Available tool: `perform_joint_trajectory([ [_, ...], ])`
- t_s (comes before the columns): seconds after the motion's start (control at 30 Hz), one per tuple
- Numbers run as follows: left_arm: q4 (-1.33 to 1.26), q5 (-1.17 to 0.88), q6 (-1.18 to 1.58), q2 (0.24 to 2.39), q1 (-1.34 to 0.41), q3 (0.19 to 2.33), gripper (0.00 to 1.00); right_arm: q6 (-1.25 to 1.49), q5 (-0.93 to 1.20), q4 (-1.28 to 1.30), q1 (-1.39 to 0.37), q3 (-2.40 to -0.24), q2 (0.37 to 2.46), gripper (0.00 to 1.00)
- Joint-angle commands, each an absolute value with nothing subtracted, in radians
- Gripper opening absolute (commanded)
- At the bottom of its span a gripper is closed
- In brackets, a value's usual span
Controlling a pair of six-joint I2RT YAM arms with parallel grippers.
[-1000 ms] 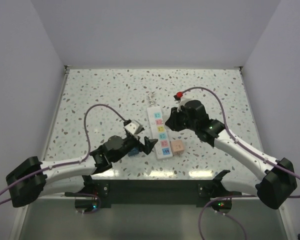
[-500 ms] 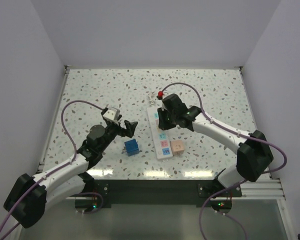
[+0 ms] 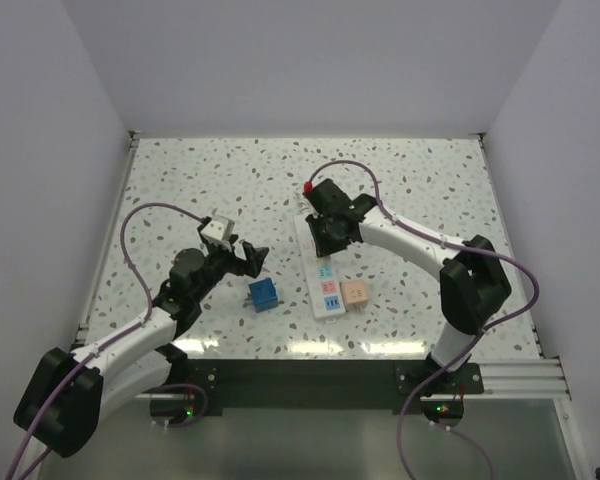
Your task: Insert the plug
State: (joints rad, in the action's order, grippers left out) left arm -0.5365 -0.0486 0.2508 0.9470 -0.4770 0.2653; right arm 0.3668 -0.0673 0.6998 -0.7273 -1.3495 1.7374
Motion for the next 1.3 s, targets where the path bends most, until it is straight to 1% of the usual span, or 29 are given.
perform_joint_trajectory([
  [0.0,-0.571,-0.083,0.264,0.936,-0.462,0.258,1.0,0.377,-0.103,0.779,-0.729,-1.44,1.756,0.0],
  [0.3,-0.546,-0.084,0.27,0.881,-0.46,0.245,1.0,0.367,-0.121,0.833,-0.729,-1.517,1.821,0.0],
  [0.57,-0.546,-0.091,0.273,0.876,-0.46,0.242,1.0,0.382,-0.129,0.825,-0.729,-1.486,1.813,0.0],
  [1.27,-0.551,-0.094,0.276,0.861,-0.46,0.232,1.0,0.394,-0.127,0.808,-0.729,-1.512,1.859,0.0],
])
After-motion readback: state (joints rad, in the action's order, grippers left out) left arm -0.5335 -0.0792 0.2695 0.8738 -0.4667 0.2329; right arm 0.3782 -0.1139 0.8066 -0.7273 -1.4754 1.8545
